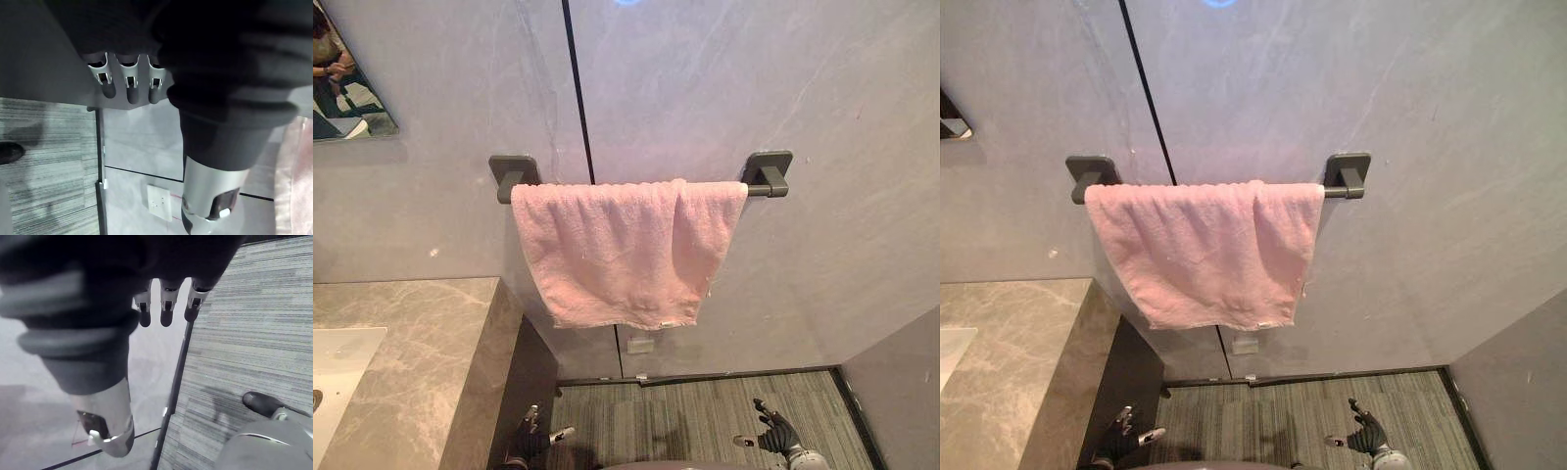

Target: Organize washtable

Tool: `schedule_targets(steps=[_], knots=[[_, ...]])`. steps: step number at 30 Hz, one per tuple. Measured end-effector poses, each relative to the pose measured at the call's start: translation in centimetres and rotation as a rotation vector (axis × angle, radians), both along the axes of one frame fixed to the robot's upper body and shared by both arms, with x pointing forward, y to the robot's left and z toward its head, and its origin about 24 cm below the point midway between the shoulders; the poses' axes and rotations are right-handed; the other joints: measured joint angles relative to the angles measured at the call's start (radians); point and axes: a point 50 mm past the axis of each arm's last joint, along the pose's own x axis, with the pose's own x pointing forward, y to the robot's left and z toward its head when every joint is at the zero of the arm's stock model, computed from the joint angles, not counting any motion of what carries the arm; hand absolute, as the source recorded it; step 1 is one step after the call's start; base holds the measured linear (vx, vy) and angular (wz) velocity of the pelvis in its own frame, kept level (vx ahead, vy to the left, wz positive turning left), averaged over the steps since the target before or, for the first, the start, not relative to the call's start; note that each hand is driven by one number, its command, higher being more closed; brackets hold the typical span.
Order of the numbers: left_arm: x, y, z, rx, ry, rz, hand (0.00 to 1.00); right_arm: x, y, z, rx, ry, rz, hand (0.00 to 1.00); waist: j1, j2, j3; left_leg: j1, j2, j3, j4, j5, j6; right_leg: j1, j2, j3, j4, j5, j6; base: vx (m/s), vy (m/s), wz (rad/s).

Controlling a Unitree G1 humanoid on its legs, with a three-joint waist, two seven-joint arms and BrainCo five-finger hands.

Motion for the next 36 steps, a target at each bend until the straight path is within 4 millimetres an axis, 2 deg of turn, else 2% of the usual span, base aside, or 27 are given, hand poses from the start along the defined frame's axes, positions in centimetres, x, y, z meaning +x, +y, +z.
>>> schedule_targets(steps=[5,6,10,11,14,15,16,17,18,20,21,22,23,24,25,26,27,28,29,30,31,32,33,34,35,36], knots=[[-0.9,-0.1,-0.6,0.002,0.045,0.032,0.00,-1.0,0.3,-0.8,0.012,0.051,-0.018,0.00,0.010,-0.004,0.003,-0.001,0.003,0.016,0.000,-0.007,-0.002,-0.008,0.003,0.015,0.002,-0.003,0.001,0.00,-0.001,-0.08],[-0.9,-0.2,-0.6,-0.004,0.044,0.035,0.00,-1.0,0.5,-0.8,0.015,0.049,-0.021,0.00,0.024,-0.003,0.004,-0.005,0.003,0.029,0.000,-0.009,-0.002,-0.024,0.005,0.029,0.011,-0.004,0.000,0.00,0.002,-0.29],[-0.7,-1.1,-0.8,-0.029,0.038,0.046,0.00,-0.4,1.1,-0.8,0.025,0.030,-0.027,0.00,0.037,-0.009,0.013,-0.038,0.004,0.061,0.026,-0.025,0.000,-0.079,0.002,0.059,0.063,-0.018,0.001,0.01,0.007,-0.28],[-0.2,-1.2,-0.6,-0.030,0.023,0.043,0.00,0.1,1.5,-0.7,0.031,0.018,-0.020,0.00,0.050,-0.010,0.027,-0.060,0.011,0.077,0.073,-0.052,0.000,-0.109,0.000,0.077,0.115,-0.039,0.003,-0.01,-0.015,-0.30],[1.7,-0.8,0.2,-0.004,-0.049,0.042,0.00,1.9,2.7,-0.1,0.042,-0.041,0.045,0.00,0.054,-0.034,0.051,-0.180,0.029,0.074,0.229,-0.115,0.001,-0.212,-0.008,0.097,0.248,-0.082,0.018,-0.05,-0.024,-0.05],[2.1,-0.8,0.4,-0.003,-0.059,0.038,0.00,2.2,2.9,0.1,0.044,-0.052,0.052,0.00,0.053,-0.034,0.054,-0.197,0.033,0.070,0.245,-0.117,0.001,-0.224,-0.007,0.100,0.264,-0.083,0.019,-0.03,-0.012,0.33],[3.4,-0.9,0.8,-0.003,-0.098,0.035,0.00,2.8,3.2,0.4,0.048,-0.081,0.064,0.00,0.052,-0.032,0.064,-0.222,0.047,0.047,0.264,-0.118,0.001,-0.254,-0.005,0.111,0.366,-0.126,0.025,-0.01,-0.047,0.67],[4.4,-0.9,1.2,0.005,-0.131,0.031,0.00,2.7,3.6,0.4,0.060,-0.086,0.064,0.00,0.053,-0.034,0.066,-0.246,0.042,0.008,0.297,-0.118,0.000,-0.261,-0.027,0.112,0.504,-0.179,0.028,0.00,-0.088,0.88],[4.8,-0.8,1.5,0.009,-0.148,0.029,0.00,2.6,3.9,0.4,0.067,-0.086,0.061,0.00,0.053,-0.039,0.063,-0.263,0.039,-0.013,0.314,-0.119,0.000,-0.258,-0.041,0.115,0.553,-0.199,0.035,0.02,-0.176,1.07],[5.8,-0.6,2.3,0.010,-0.199,0.043,0.00,2.8,4.6,0.6,0.085,-0.100,0.075,0.00,0.057,-0.068,0.047,-0.333,0.031,-0.071,0.379,-0.115,-0.006,-0.234,-0.079,0.161,0.654,-0.250,0.060,-0.01,-0.320,1.11],[6.1,-0.6,2.4,0.009,-0.205,0.057,0.00,3.6,4.6,0.9,0.085,-0.126,0.073,0.00,0.077,-0.080,0.046,-0.379,0.034,-0.097,0.414,-0.102,-0.028,-0.216,-0.081,0.198,0.652,-0.292,0.087,-0.12,-0.415,0.95],[6.0,-0.6,2.3,0.010,-0.200,0.065,0.00,4.2,4.4,1.1,0.075,-0.141,0.070,0.00,0.084,-0.082,0.048,-0.383,0.041,-0.113,0.411,-0.086,-0.049,-0.203,-0.060,0.200,0.633,-0.313,0.069,-0.12,-0.287,0.59],[5.9,-1.1,2.1,-0.004,-0.193,0.075,0.00,4.5,4.2,1.2,0.066,-0.147,0.071,0.00,0.097,-0.065,0.048,-0.383,0.056,-0.116,0.397,-0.073,-0.061,-0.199,-0.040,0.201,0.611,-0.315,0.065,-0.21,-0.271,0.19],[5.3,-2.1,1.7,-0.043,-0.182,0.101,0.00,5.2,3.8,1.5,0.055,-0.164,0.077,0.00,0.125,-0.039,0.048,-0.386,0.079,-0.115,0.357,-0.032,-0.064,-0.176,-0.008,0.200,0.545,-0.330,0.051,-0.24,-0.250,0.11],[5.2,-2.6,1.6,-0.064,-0.178,0.118,0.00,6.0,3.6,1.9,0.052,-0.188,0.074,0.00,0.134,-0.030,0.045,-0.398,0.087,-0.115,0.332,0.008,-0.068,-0.175,-0.010,0.190,0.518,-0.365,0.032,-0.29,-0.313,0.16],[5.1,-2.9,1.5,-0.072,-0.176,0.126,0.00,6.6,3.5,2.2,0.049,-0.208,0.076,0.00,0.137,-0.031,0.047,-0.413,0.090,-0.116,0.310,0.035,-0.075,-0.184,-0.005,0.176,0.503,-0.392,0.007,-0.27,-0.288,0.68],[5.1,-3.9,1.3,-0.109,-0.172,0.135,0.00,7.5,3.1,2.8,0.032,-0.239,0.070,0.00,0.128,0.008,0.058,-0.433,0.109,-0.148,0.252,0.102,-0.076,-0.198,0.027,0.115,0.501,-0.397,-0.027,-0.28,-0.248,0.87],[5.1,-4.3,1.3,-0.121,-0.172,0.130,0.00,7.5,3.0,2.8,0.028,-0.239,0.067,0.00,0.127,0.015,0.065,-0.432,0.116,-0.156,0.217,0.141,-0.075,-0.198,0.041,0.084,0.500,-0.391,-0.038,-0.32,-0.265,1.15],[5.0,-4.6,1.2,-0.130,-0.167,0.125,0.00,7.4,2.7,2.8,0.019,-0.238,0.062,0.00,0.124,0.032,0.073,-0.423,0.134,-0.135,0.175,0.177,-0.054,-0.187,0.059,0.035,0.494,-0.379,-0.060,-0.26,-0.193,0.85],[5.1,-4.8,1.3,-0.134,-0.168,0.117,0.00,7.3,2.5,2.8,0.015,-0.236,0.058,0.00,0.118,0.044,0.081,-0.417,0.150,-0.092,0.168,0.171,-0.034,-0.176,0.070,0.004,0.488,-0.373,-0.069,-0.20,-0.142,0.97],[5.0,-4.8,1.2,-0.132,-0.164,0.112,0.00,7.3,2.4,2.7,0.009,-0.234,0.044,0.00,0.105,0.044,0.097,-0.415,0.168,-0.041,0.166,0.131,-0.004,-0.162,0.070,-0.041,0.484,-0.364,-0.085,-0.24,-0.125,0.97],[5.0,-4.7,1.2,-0.131,-0.162,0.114,0.00,7.3,2.3,2.7,0.014,-0.237,0.014,0.00,0.106,0.023,0.107,-0.418,0.173,0.042,0.188,0.074,-0.003,-0.159,0.038,-0.091,0.479,-0.352,-0.108,-0.23,-0.102,1.00],[5.4,-4.4,1.6,-0.121,-0.185,0.103,0.00,7.3,2.0,2.8,0.017,-0.245,-0.015,0.00,0.105,-0.003,0.116,-0.434,0.148,0.069,0.328,0.073,-0.004,-0.158,-0.006,-0.118,0.469,-0.349,-0.111,-0.22,-0.079,0.75],[5.4,-4.3,1.6,-0.118,-0.188,0.100,0.00,7.3,1.9,2.8,0.016,-0.245,-0.024,0.00,0.105,-0.011,0.120,-0.439,0.130,0.061,0.405,0.068,0.002,-0.159,-0.023,-0.127,0.466,-0.345,-0.109,-0.18,-0.006,0.68],[5.3,-4.3,1.6,-0.120,-0.186,0.100,0.00,7.1,1.4,2.8,0.006,-0.243,-0.051,0.00,0.098,-0.005,0.111,-0.427,0.100,0.053,0.563,0.002,0.004,-0.157,-0.046,-0.148,0.450,-0.327,-0.101,-0.17,0.042,0.58],[5.3,-4.3,1.6,-0.122,-0.185,0.100,0.00,7.1,1.1,2.8,0.006,-0.245,-0.069,0.00,0.098,0.006,0.104,-0.391,0.092,0.060,0.620,-0.081,-0.006,-0.159,-0.054,-0.162,0.443,-0.314,-0.096,-0.14,0.076,0.55]])
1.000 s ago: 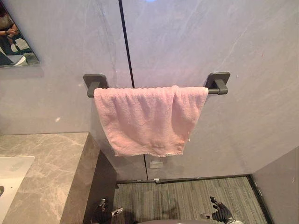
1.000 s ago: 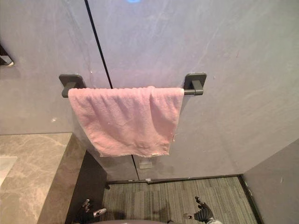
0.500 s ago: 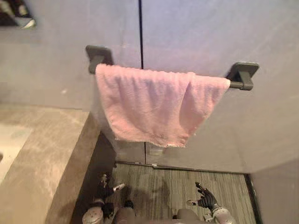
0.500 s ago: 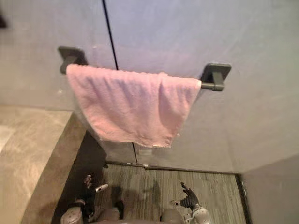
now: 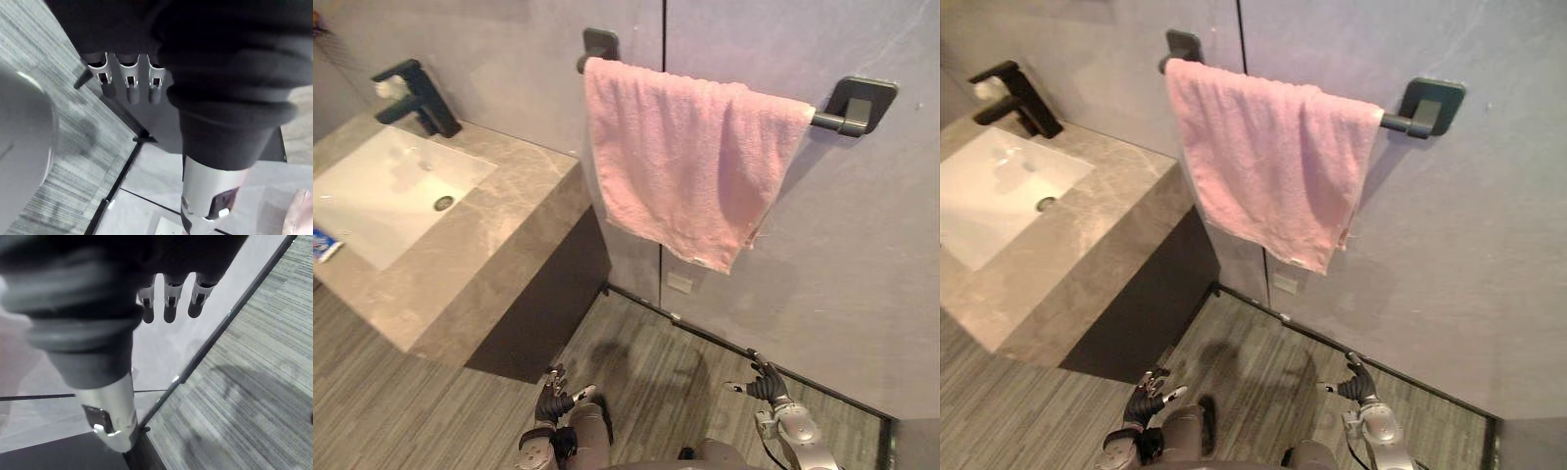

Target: Organize washtable

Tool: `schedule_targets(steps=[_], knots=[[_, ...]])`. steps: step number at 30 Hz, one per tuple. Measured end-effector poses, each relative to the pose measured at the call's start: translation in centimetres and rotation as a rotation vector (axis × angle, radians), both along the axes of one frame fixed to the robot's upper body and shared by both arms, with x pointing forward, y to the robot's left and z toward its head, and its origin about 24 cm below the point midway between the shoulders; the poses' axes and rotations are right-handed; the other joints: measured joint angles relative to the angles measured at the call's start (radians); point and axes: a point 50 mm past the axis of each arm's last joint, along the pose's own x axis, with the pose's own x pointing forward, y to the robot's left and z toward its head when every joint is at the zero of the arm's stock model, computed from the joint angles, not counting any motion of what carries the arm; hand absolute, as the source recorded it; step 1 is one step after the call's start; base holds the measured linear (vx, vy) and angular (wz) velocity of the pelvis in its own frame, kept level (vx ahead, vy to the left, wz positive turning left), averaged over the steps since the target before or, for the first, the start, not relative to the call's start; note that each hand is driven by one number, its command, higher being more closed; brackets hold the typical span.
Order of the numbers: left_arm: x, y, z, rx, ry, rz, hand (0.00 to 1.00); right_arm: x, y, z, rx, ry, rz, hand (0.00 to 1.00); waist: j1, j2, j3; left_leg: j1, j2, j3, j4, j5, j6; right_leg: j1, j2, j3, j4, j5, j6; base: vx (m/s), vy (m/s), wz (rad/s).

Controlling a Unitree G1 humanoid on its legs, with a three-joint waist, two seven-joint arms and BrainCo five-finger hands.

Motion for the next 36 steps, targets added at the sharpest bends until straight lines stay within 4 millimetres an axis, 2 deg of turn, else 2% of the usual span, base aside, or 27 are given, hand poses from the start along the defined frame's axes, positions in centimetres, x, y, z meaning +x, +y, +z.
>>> schedule_targets(steps=[1,2,3,4,5,6,7,8,10,17,19,22,23,24,25,26,27,28,29,30,31,32,33,34,36], knots=[[0.0,0.0,0.0,0.000,0.000,0.000,0.00,0.0,-0.2,0.0,0.000,-0.002,-0.011,0.00,-0.001,0.008,-0.004,0.020,0.002,0.004,0.015,-0.034,-0.005,-0.003,-0.001,-0.012,-0.001,0.005,0.002,-0.06,0.120,0.63],[0.0,0.1,0.0,-0.001,0.002,0.001,0.00,-0.1,-0.6,0.1,0.001,-0.002,-0.035,0.00,-0.019,0.030,-0.017,0.055,0.019,0.031,-0.007,-0.077,-0.020,-0.006,-0.001,-0.049,0.008,0.009,0.004,-0.05,0.105,0.70],[0.1,0.0,0.0,0.000,-0.001,0.000,0.00,0.0,-0.5,0.0,0.004,-0.001,-0.036,0.00,-0.028,0.034,-0.019,0.056,0.015,0.039,-0.040,-0.075,-0.023,-0.003,-0.002,-0.070,0.012,0.011,0.006,-0.08,0.114,1.02],[0.2,0.2,0.1,0.007,-0.005,-0.004,0.00,-0.1,0.0,-0.2,0.021,0.008,-0.042,0.00,-0.048,0.021,-0.028,0.089,-0.008,0.048,-0.137,-0.052,-0.025,0.009,-0.004,-0.093,-0.015,0.026,0.021,-0.09,0.122,0.97],[0.1,0.3,0.0,0.015,0.003,-0.022,0.00,-0.4,0.1,-0.5,0.032,0.020,-0.058,0.00,-0.049,0.009,-0.042,0.157,-0.039,0.042,-0.314,0.007,-0.030,0.037,-0.011,-0.120,-0.082,0.058,0.030,-0.08,0.097,0.84],[0.1,0.3,0.0,0.018,0.003,-0.030,0.00,-0.3,0.1,-0.5,0.034,0.019,-0.065,0.00,-0.049,0.008,-0.043,0.181,-0.049,0.038,-0.372,0.038,-0.030,0.045,-0.011,-0.129,-0.104,0.072,0.032,-0.11,0.096,0.62],[0.2,0.3,0.1,0.020,0.002,-0.038,0.00,-0.1,0.0,-0.5,0.035,0.014,-0.074,0.00,-0.049,0.011,-0.045,0.214,-0.065,0.019,-0.472,0.100,-0.025,0.060,-0.011,-0.150,-0.141,0.096,0.036,-0.10,0.044,0.48],[0.2,0.3,0.0,0.019,0.004,-0.039,0.00,-0.1,-0.2,-0.5,0.035,0.017,-0.086,0.00,-0.050,0.026,-0.051,0.241,-0.074,0.001,-0.550,0.139,-0.025,0.074,-0.006,-0.170,-0.169,0.111,0.044,-0.12,0.055,0.48],[0.0,0.4,0.0,0.024,0.010,-0.035,0.00,-0.3,0.0,-0.8,0.043,0.036,-0.087,0.00,-0.048,0.040,-0.060,0.264,-0.080,-0.009,-0.603,0.171,-0.020,0.083,-0.002,-0.180,-0.187,0.130,0.048,-0.14,0.072,0.26],[-2.6,1.0,-1.4,0.028,0.119,-0.018,0.00,-1.3,0.7,-1.7,0.066,0.082,-0.088,0.00,-0.049,0.037,-0.063,0.279,-0.099,-0.027,-0.620,0.182,-0.004,0.118,0.001,-0.184,-0.243,0.170,0.077,-0.12,0.076,0.05],[-2.9,1.1,-1.5,0.027,0.131,-0.012,0.00,-2.0,0.6,-2.1,0.067,0.108,-0.094,0.00,-0.048,0.028,-0.061,0.268,-0.110,-0.063,-0.618,0.185,-0.002,0.129,-0.002,-0.215,-0.253,0.173,0.082,-0.07,0.059,0.49],[-2.9,1.7,-1.4,0.032,0.128,0.016,0.00,-2.4,0.6,-2.5,0.069,0.134,-0.101,0.00,-0.042,0.029,-0.055,0.164,-0.131,-0.138,-0.545,0.197,0.012,0.120,-0.019,-0.318,-0.251,0.173,0.083,-0.01,0.027,1.00],[-2.8,1.9,-1.3,0.037,0.123,0.025,0.00,-2.0,0.6,-2.3,0.066,0.124,-0.099,0.00,-0.030,0.032,-0.039,0.124,-0.145,-0.164,-0.518,0.219,0.031,0.112,-0.035,-0.367,-0.227,0.180,0.081,0.01,0.025,1.23],[-2.5,2.0,-1.1,0.039,0.108,0.024,0.00,-1.7,0.5,-2.2,0.060,0.116,-0.105,0.00,-0.018,0.029,-0.034,0.085,-0.162,-0.167,-0.521,0.276,0.038,0.097,-0.063,-0.414,-0.202,0.178,0.077,-0.03,0.045,1.27],[-2.1,1.9,-0.8,0.039,0.090,0.021,0.00,-1.4,0.4,-2.1,0.055,0.109,-0.107,0.00,-0.017,0.019,-0.025,0.075,-0.172,-0.160,-0.530,0.299,0.030,0.094,-0.087,-0.444,-0.200,0.181,0.070,-0.06,0.079,1.23],[-1.8,1.9,-0.6,0.038,0.076,0.023,0.00,-0.8,0.4,-1.9,0.055,0.098,-0.111,0.00,-0.008,0.001,-0.009,0.041,-0.155,-0.030,-0.423,0.217,0.056,0.100,-0.110,-0.489,-0.198,0.188,0.072,-0.01,0.069,1.15],[-1.7,1.8,-0.6,0.034,0.080,0.020,0.00,-0.3,0.2,-1.7,0.044,0.085,-0.110,0.00,-0.009,-0.009,-0.007,0.034,-0.106,0.117,-0.300,0.098,0.100,0.120,-0.143,-0.536,-0.195,0.194,0.081,0.00,0.061,1.11],[-1.6,1.7,-0.6,0.032,0.075,0.021,0.00,-0.3,0.0,-1.7,0.040,0.084,-0.110,0.00,-0.013,-0.013,-0.007,0.038,-0.080,0.173,-0.268,0.068,0.091,0.135,-0.160,-0.561,-0.194,0.199,0.089,0.03,0.118,1.31],[-1.2,1.6,-0.2,0.029,0.055,0.020,0.00,-0.4,-0.1,-1.6,0.034,0.084,-0.109,0.00,-0.025,-0.015,-0.009,0.066,-0.021,0.257,-0.242,0.038,0.070,0.162,-0.191,-0.614,-0.191,0.208,0.104,0.00,0.158,1.11],[-0.9,1.5,0.0,0.027,0.035,0.020,0.00,-0.4,-0.4,-1.6,0.029,0.086,-0.113,0.00,-0.029,-0.012,-0.010,0.077,0.007,0.288,-0.248,0.034,0.062,0.170,-0.202,-0.637,-0.189,0.214,0.113,0.01,0.238,1.36],[0.0,1.2,0.7,0.023,-0.007,0.016,0.00,-0.6,-0.9,-1.5,0.010,0.087,-0.122,0.00,-0.032,0.001,-0.015,0.097,0.057,0.328,-0.297,0.050,0.038,0.184,-0.209,-0.680,-0.187,0.229,0.139,0.02,0.195,1.18],[0.4,0.9,0.9,0.016,-0.025,0.013,0.00,-0.9,-1.5,-1.5,-0.005,0.093,-0.136,0.00,-0.036,0.019,-0.016,0.116,0.085,0.334,-0.358,0.097,0.006,0.199,-0.210,-0.718,-0.187,0.241,0.159,0.07,0.272,1.48],[1.7,0.9,1.3,0.021,-0.056,0.000,0.00,-1.3,-1.7,-1.9,0.001,0.116,-0.169,0.00,-0.042,-0.002,-0.005,0.118,0.031,0.314,-0.383,0.122,0.020,0.222,-0.249,-0.753,-0.192,0.277,0.176,0.11,0.311,1.25],[2.1,1.1,1.8,0.029,-0.082,-0.002,0.00,-1.6,-1.1,-2.1,0.022,0.124,-0.172,0.00,-0.037,-0.022,0.003,0.108,-0.004,0.289,-0.370,0.101,0.049,0.238,-0.270,-0.761,-0.202,0.317,0.172,0.14,0.382,1.17],[2.4,1.5,2.1,0.042,-0.095,-0.012,0.00,-1.5,0.1,-2.4,0.054,0.124,-0.166,0.00,-0.031,-0.042,0.003,0.057,-0.021,0.260,-0.247,0.018,0.085,0.259,-0.301,-0.763,-0.202,0.364,0.170,0.13,0.365,0.61]])
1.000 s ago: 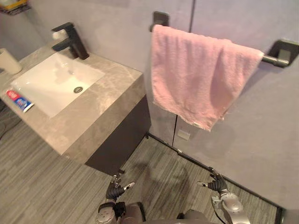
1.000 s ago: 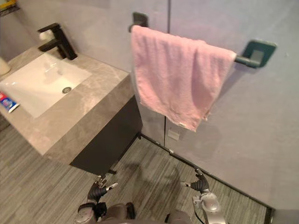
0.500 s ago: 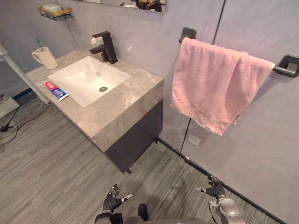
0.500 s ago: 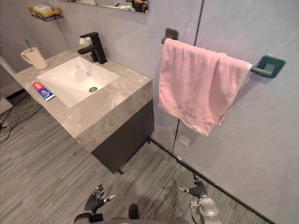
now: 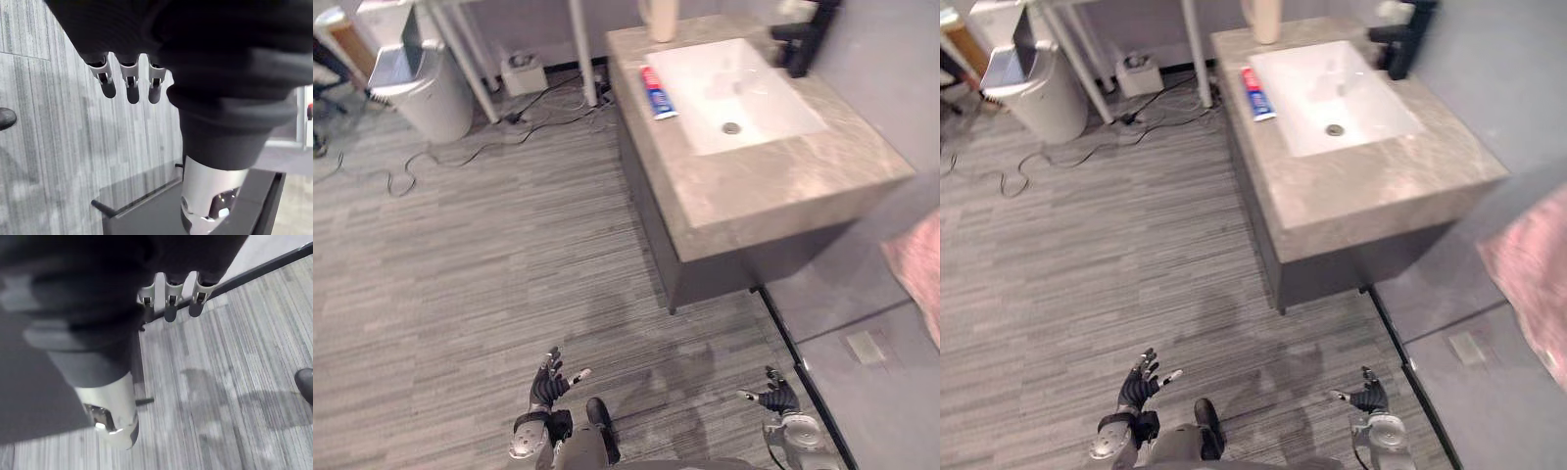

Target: Organize washtable

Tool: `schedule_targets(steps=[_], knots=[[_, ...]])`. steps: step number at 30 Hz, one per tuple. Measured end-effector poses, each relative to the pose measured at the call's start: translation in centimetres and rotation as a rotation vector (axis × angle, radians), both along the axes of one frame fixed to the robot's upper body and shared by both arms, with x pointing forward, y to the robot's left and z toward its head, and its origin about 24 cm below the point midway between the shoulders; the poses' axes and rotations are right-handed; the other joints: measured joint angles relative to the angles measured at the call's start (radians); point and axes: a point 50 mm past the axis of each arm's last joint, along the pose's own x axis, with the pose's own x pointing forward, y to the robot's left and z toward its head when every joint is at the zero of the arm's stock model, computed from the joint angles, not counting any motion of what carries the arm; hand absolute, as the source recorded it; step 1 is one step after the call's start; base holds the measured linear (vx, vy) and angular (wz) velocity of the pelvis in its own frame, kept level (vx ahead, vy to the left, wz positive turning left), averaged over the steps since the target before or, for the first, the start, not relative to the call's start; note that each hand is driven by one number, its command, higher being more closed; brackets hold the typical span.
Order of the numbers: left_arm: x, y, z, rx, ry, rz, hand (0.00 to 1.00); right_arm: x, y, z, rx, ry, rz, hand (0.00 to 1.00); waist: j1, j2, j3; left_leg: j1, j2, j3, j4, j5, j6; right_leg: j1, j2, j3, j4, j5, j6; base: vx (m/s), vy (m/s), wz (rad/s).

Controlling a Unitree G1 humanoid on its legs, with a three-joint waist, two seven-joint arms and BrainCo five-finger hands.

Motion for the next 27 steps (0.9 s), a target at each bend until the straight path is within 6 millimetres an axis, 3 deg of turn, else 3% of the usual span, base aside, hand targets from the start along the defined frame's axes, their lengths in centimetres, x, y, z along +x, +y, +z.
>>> schedule_targets(steps=[1,3,4,5,6,8,9,11,14,16,18,19,20,21,22,23,24,25,26,27], knots=[[-0.1,0.0,0.0,-0.005,0.002,-0.005,0.00,0.1,0.4,-0.1,0.005,0.002,0.018,0.00,0.028,0.000,0.001,-0.024,0.001,-0.007,0.099,-0.068,0.016,0.012,-0.026,0.023,0.020,0.019,-0.002,0.11,0.350,0.21],[-0.7,0.0,-0.2,-0.008,0.016,-0.009,0.00,0.1,0.5,-0.1,0.011,0.006,0.035,0.00,0.043,0.005,0.002,-0.033,-0.017,-0.023,0.183,-0.152,0.035,0.019,-0.086,0.051,0.109,0.027,-0.010,0.07,0.335,0.25],[-1.4,0.1,-0.5,-0.008,0.037,-0.004,0.00,0.2,0.8,-0.1,0.017,0.009,0.057,0.00,0.042,0.014,0.001,-0.034,-0.043,-0.053,0.216,-0.199,0.050,-0.005,-0.143,0.130,0.222,0.035,-0.085,0.04,0.315,0.59],[-1.7,0.1,-0.7,-0.008,0.047,-0.004,0.00,0.1,1.0,-0.2,0.021,0.016,0.068,0.00,0.037,0.018,0.002,-0.034,-0.067,-0.081,0.221,-0.224,0.055,-0.054,-0.150,0.249,0.308,-0.012,-0.196,0.11,0.411,0.95],[-1.6,0.3,-0.6,-0.005,0.045,-0.007,0.00,-0.1,1.3,-0.4,0.026,0.031,0.084,0.00,0.032,0.017,0.003,-0.029,-0.099,-0.123,0.203,-0.234,0.074,-0.131,-0.095,0.431,0.406,-0.130,-0.151,0.13,0.296,0.93],[-1.7,0.6,-0.6,0.005,0.052,-0.010,0.00,-1.0,1.6,-0.8,0.037,0.064,0.091,0.00,0.020,0.007,0.014,0.022,-0.168,-0.199,0.158,-0.224,0.106,-0.200,0.004,0.578,0.519,-0.257,-0.140,0.19,0.262,1.29],[-1.9,0.9,-0.4,0.015,0.050,-0.012,0.00,-1.5,1.8,-1.0,0.047,0.076,0.091,0.00,0.008,0.000,0.018,0.059,-0.201,-0.233,0.134,-0.224,0.116,-0.244,0.053,0.604,0.574,-0.311,-0.139,0.20,0.177,1.32],[-2.4,0.8,-0.5,0.013,0.059,-0.014,0.00,-1.8,1.9,-1.0,0.057,0.076,0.080,0.00,0.002,-0.001,0.023,0.100,-0.229,-0.277,0.117,-0.233,0.129,-0.336,0.117,0.600,0.595,-0.351,-0.132,0.23,0.093,1.01],[-2.3,0.2,-0.5,0.000,0.063,-0.032,0.00,-1.8,2.0,-0.6,0.074,0.043,0.053,0.00,-0.016,0.013,0.040,0.162,-0.239,-0.364,0.100,-0.256,0.129,-0.471,0.193,0.592,0.504,-0.349,-0.121,0.27,0.062,0.91],[-2.1,0.0,-0.4,0.000,0.058,-0.046,0.00,-2.1,2.4,-0.5,0.086,0.031,0.044,0.00,-0.017,0.009,0.043,0.205,-0.252,-0.414,0.062,-0.266,0.113,-0.519,0.221,0.601,0.352,-0.307,-0.082,0.35,0.014,0.79],[-1.7,0.1,-0.2,0.008,0.046,-0.054,0.00,-2.7,2.5,-0.8,0.096,0.045,0.031,0.00,-0.017,-0.016,0.032,0.242,-0.261,-0.454,0.044,-0.280,0.094,-0.539,0.247,0.627,0.227,-0.248,-0.106,0.56,-0.102,0.73],[-1.5,0.0,-0.2,0.005,0.042,-0.058,0.00,-3.2,2.6,-0.9,0.103,0.051,0.012,0.00,-0.018,-0.025,0.026,0.275,-0.262,-0.490,0.040,-0.310,0.065,-0.539,0.257,0.636,0.217,-0.225,-0.133,0.71,-0.179,0.81],[-1.5,-0.3,-0.2,-0.005,0.040,-0.054,0.00,-3.6,2.8,-0.7,0.106,0.039,-0.002,0.00,-0.021,-0.023,0.021,0.320,-0.246,-0.512,0.043,-0.341,0.028,-0.521,0.274,0.633,0.235,-0.193,-0.173,0.67,-0.168,0.72],[-1.6,-0.2,-0.2,-0.005,0.041,-0.048,0.00,-3.6,2.9,-0.6,0.110,0.031,-0.006,0.00,-0.021,-0.018,0.013,0.340,-0.233,-0.504,0.059,-0.352,0.008,-0.502,0.284,0.625,0.233,-0.164,-0.187,0.70,-0.141,0.40],[-1.5,-0.2,-0.1,-0.014,0.033,-0.026,0.00,-3.2,3.1,-0.3,0.116,0.009,-0.001,0.00,-0.021,0.011,0.006,0.313,-0.176,-0.426,0.204,-0.359,-0.025,-0.451,0.314,0.603,0.243,-0.148,-0.212,0.60,-0.067,0.03],[-1.5,-0.3,0.0,-0.023,0.024,-0.016,0.00,-2.8,3.2,0.0,0.116,-0.013,0.005,0.00,-0.022,0.025,0.007,0.287,-0.159,-0.391,0.291,-0.339,-0.057,-0.429,0.327,0.594,0.241,-0.152,-0.218,0.72,-0.045,-0.25],[-1.4,-0.7,0.3,-0.046,0.006,0.004,0.00,-2.0,3.4,0.7,0.115,-0.056,0.022,0.00,-0.025,0.045,0.010,0.222,-0.127,-0.325,0.490,-0.216,-0.107,-0.378,0.353,0.614,0.209,-0.159,-0.228,0.57,-0.018,-0.46],[-1.3,-1.0,0.5,-0.056,-0.009,0.009,0.00,-1.7,3.4,0.9,0.113,-0.071,0.026,0.00,-0.020,0.051,0.009,0.186,-0.104,-0.293,0.589,-0.146,-0.107,-0.343,0.368,0.638,0.173,-0.159,-0.228,0.81,0.011,-0.83],[-1.1,-1.0,1.0,-0.058,-0.035,0.009,0.00,-1.3,3.7,1.2,0.128,-0.098,0.020,0.00,-0.013,0.058,0.017,0.117,-0.027,-0.225,0.764,-0.165,-0.075,-0.244,0.400,0.680,0.096,-0.159,-0.228,0.64,0.040,-0.76],[-0.9,-0.9,1.1,-0.053,-0.043,0.010,0.00,-1.2,3.9,1.2,0.139,-0.103,0.013,0.00,-0.014,0.055,0.018,0.098,-0.004,-0.200,0.794,-0.182,-0.057,-0.211,0.403,0.696,0.078,-0.159,-0.228,0.71,0.085,-0.73]])
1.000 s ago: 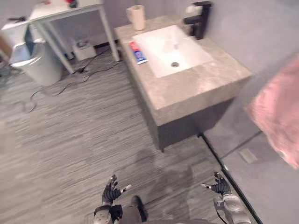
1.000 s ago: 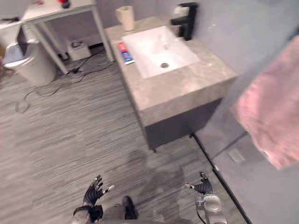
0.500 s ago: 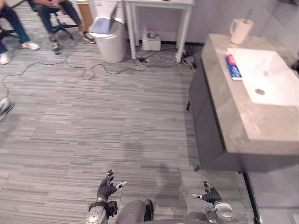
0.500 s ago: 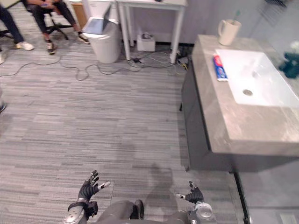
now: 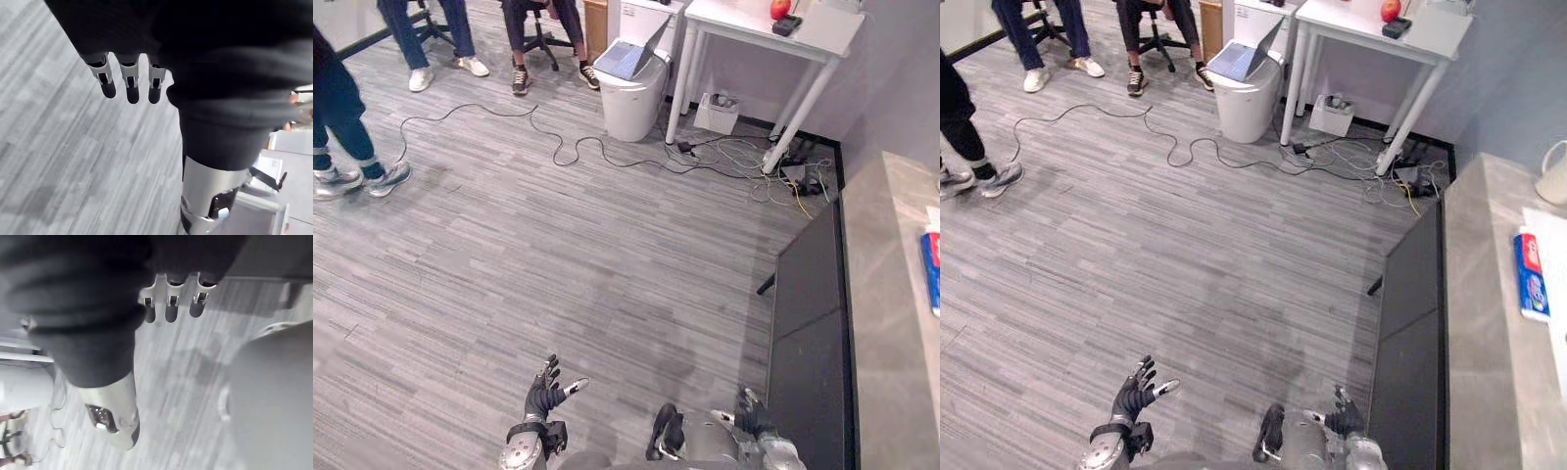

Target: Organize washtable

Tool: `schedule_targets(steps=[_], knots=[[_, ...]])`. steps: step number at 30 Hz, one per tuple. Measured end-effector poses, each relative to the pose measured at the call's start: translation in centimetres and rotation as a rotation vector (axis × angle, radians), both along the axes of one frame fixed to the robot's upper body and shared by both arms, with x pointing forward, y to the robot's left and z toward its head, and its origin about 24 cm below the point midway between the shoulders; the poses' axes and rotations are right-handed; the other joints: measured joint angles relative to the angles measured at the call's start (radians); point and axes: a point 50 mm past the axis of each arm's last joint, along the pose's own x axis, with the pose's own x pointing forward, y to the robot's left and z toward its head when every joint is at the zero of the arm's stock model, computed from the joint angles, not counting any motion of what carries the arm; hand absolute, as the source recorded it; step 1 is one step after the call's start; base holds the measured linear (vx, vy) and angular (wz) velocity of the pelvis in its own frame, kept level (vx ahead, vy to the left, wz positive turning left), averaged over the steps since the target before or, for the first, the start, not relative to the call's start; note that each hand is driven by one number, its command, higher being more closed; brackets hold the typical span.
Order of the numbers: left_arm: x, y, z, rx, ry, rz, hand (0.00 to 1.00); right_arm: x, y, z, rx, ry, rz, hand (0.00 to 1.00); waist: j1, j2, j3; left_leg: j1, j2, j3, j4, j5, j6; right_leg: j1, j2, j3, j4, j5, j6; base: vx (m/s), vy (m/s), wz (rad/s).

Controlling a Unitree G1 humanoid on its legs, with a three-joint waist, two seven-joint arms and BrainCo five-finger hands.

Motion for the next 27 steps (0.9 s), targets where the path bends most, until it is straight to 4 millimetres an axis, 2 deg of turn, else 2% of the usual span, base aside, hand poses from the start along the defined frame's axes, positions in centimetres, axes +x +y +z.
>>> schedule_targets(steps=[1,2,4,5,6,7,8,9,10,11,12,13,14,15,16,17,19,21,22,23,24,25,26,27], knots=[[0.3,0.2,0.2,0.003,-0.011,0.008,0.00,0.1,0.4,0.0,0.018,-0.005,-0.012,0.00,0.001,-0.002,0.001,-0.039,0.028,0.019,0.026,-0.026,0.019,0.040,0.000,0.022,-0.026,0.000,0.000,0.41,0.088,-0.55],[0.7,0.4,0.5,0.009,-0.031,0.016,0.00,0.2,0.5,0.0,0.028,-0.009,-0.024,0.00,0.005,-0.015,0.007,-0.098,0.053,0.041,0.010,-0.056,0.043,0.080,-0.013,0.056,-0.054,0.000,0.000,0.47,0.150,-0.65],[1.0,0.5,0.6,0.008,-0.041,0.016,0.00,0.2,0.4,0.0,0.032,-0.010,-0.033,0.00,0.025,-0.021,0.015,-0.200,0.078,0.036,-0.092,-0.083,0.042,0.106,-0.039,0.090,-0.067,-0.008,0.013,0.46,0.261,-0.69],[1.3,0.4,0.8,0.007,-0.051,0.014,0.00,0.3,0.3,0.0,0.035,-0.013,-0.046,0.00,0.033,-0.028,0.028,-0.258,0.071,0.003,-0.215,-0.079,0.037,0.121,-0.067,0.112,-0.057,-0.040,0.067,0.47,0.377,-0.71],[1.4,0.0,0.8,-0.012,-0.053,0.020,0.00,0.2,-0.3,0.2,0.026,-0.018,-0.060,0.00,0.038,-0.001,0.029,-0.252,0.058,-0.098,-0.483,-0.013,-0.012,0.119,-0.079,0.133,-0.015,-0.102,0.153,0.38,0.357,-0.70],[1.1,-0.3,0.5,-0.025,-0.045,0.027,0.00,0.1,-0.5,0.2,0.022,-0.015,-0.066,0.00,0.048,0.004,0.043,-0.235,0.060,-0.103,-0.549,0.088,0.026,0.121,-0.080,0.154,0.007,-0.133,0.195,0.30,0.308,-0.67],[1.4,0.4,0.4,-0.015,-0.032,0.042,0.00,0.3,0.4,0.0,0.048,-0.005,-0.059,0.00,0.057,-0.039,0.056,-0.208,0.049,-0.055,-0.546,0.069,-0.005,0.115,-0.101,0.182,0.020,-0.158,0.208,0.30,0.273,-0.81],[1.3,0.9,0.8,0.006,-0.048,0.054,0.00,0.8,1.5,0.4,0.065,-0.035,-0.013,0.00,0.063,-0.070,0.054,-0.211,0.019,-0.112,-0.488,0.053,-0.012,0.091,-0.092,0.197,0.007,-0.133,0.190,0.28,0.210,-0.80],[1.3,0.9,0.9,0.007,-0.052,0.056,0.00,1.1,1.6,0.5,0.066,-0.045,-0.008,0.00,0.063,-0.076,0.055,-0.219,-0.003,-0.175,-0.449,0.046,-0.010,0.094,-0.098,0.208,0.004,-0.131,0.189,0.29,0.177,-1.03],[1.2,0.9,0.9,0.008,-0.052,0.053,0.00,1.5,1.7,0.7,0.066,-0.064,-0.003,0.00,0.060,-0.078,0.052,-0.220,-0.010,-0.188,-0.404,0.026,0.004,0.099,-0.100,0.246,-0.013,-0.115,0.190,0.20,0.164,-0.84],[1.2,0.8,0.9,0.008,-0.054,0.050,0.00,1.6,1.7,0.8,0.063,-0.073,-0.003,0.00,0.059,-0.077,0.052,-0.214,-0.003,-0.170,-0.392,0.007,0.007,0.098,-0.101,0.267,-0.015,-0.108,0.192,0.23,0.259,-1.31],[1.3,0.6,1.2,0.008,-0.068,0.041,0.00,1.6,1.7,0.8,0.061,-0.077,0.001,0.00,0.061,-0.073,0.051,-0.170,0.025,-0.109,-0.403,-0.071,0.015,0.075,-0.100,0.326,0.012,-0.107,0.193,0.19,0.313,-1.29],[1.3,0.5,1.2,0.008,-0.068,0.035,0.00,1.6,1.7,0.8,0.061,-0.077,0.005,0.00,0.058,-0.070,0.052,-0.140,0.036,-0.079,-0.422,-0.118,0.019,0.044,-0.100,0.340,0.066,-0.108,0.195,0.13,0.247,-1.26],[1.4,0.5,1.2,0.011,-0.068,0.029,0.00,1.6,1.8,0.8,0.061,-0.075,0.007,0.00,0.058,-0.074,0.051,-0.133,0.041,-0.059,-0.422,-0.122,0.020,0.021,-0.106,0.342,0.103,-0.108,0.195,0.09,0.188,-1.39],[1.3,0.6,1.0,0.019,-0.059,0.017,0.00,1.1,2.1,0.6,0.062,-0.061,0.018,0.00,0.055,-0.093,0.053,-0.067,0.054,0.043,-0.442,-0.141,0.035,-0.079,-0.147,0.325,0.281,-0.089,0.215,0.07,0.115,-1.28],[1.2,0.6,1.0,0.018,-0.054,0.017,0.00,0.8,2.2,0.5,0.059,-0.052,0.023,0.00,0.055,-0.092,0.054,-0.037,0.056,0.067,-0.446,-0.152,0.037,-0.101,-0.161,0.305,0.331,-0.073,0.217,0.09,0.135,-1.51],[0.8,0.6,0.7,0.024,-0.036,0.009,0.00,-0.1,2.4,0.1,0.064,-0.025,0.034,0.00,0.050,-0.074,0.059,0.069,0.072,0.164,-0.469,-0.182,0.034,-0.126,-0.208,0.218,0.421,-0.037,0.185,0.12,0.105,-1.32],[0.7,0.9,0.3,0.035,-0.018,0.001,0.00,-0.4,2.7,-0.1,0.070,-0.014,0.059,0.00,0.048,-0.081,0.038,0.122,0.109,0.266,-0.502,-0.194,0.020,-0.156,-0.240,0.094,0.419,-0.060,0.178,0.10,0.015,-1.38],[0.5,1.0,0.1,0.038,-0.005,-0.001,0.00,-0.2,2.8,0.0,0.071,-0.021,0.063,0.00,0.049,-0.081,0.034,0.124,0.118,0.287,-0.510,-0.196,0.012,-0.174,-0.240,0.049,0.406,-0.076,0.172,0.09,-0.038,-1.36],[0.5,1.1,-0.2,0.041,0.011,-0.009,0.00,0.5,2.8,0.2,0.068,-0.034,0.069,0.00,0.042,-0.084,0.032,0.130,0.139,0.335,-0.526,-0.194,-0.003,-0.207,-0.240,-0.046,0.360,-0.094,0.161,0.13,-0.083,-1.30],[0.4,1.2,-0.8,0.041,0.040,-0.010,0.00,1.0,2.8,0.0,0.064,-0.026,0.083,0.00,0.022,-0.083,0.032,0.134,0.154,0.358,-0.545,-0.183,-0.020,-0.233,-0.225,-0.142,0.280,-0.091,0.158,0.13,-0.104,-1.14],[0.2,1.3,-1.2,0.044,0.063,-0.011,0.00,1.2,2.8,-0.3,0.062,-0.011,0.091,0.00,0.019,-0.086,0.030,0.142,0.158,0.374,-0.553,-0.174,-0.028,-0.242,-0.212,-0.175,0.222,-0.076,0.146,0.17,-0.132,-0.87],[0.0,1.8,-1.6,0.056,0.090,-0.016,0.00,1.0,2.6,-0.8,0.050,0.020,0.104,0.00,0.008,-0.099,0.028,0.167,0.137,0.364,-0.578,-0.165,-0.038,-0.248,-0.178,-0.182,0.110,0.038,0.082,0.23,-0.124,-0.73],[-0.2,1.6,-2.0,0.048,0.113,-0.014,0.00,0.6,1.9,-1.2,0.026,0.053,0.110,0.00,0.000,-0.079,0.027,0.203,0.134,0.320,-0.603,-0.154,-0.052,-0.210,-0.145,-0.163,0.090,0.069,0.027,0.25,-0.104,-0.79]])
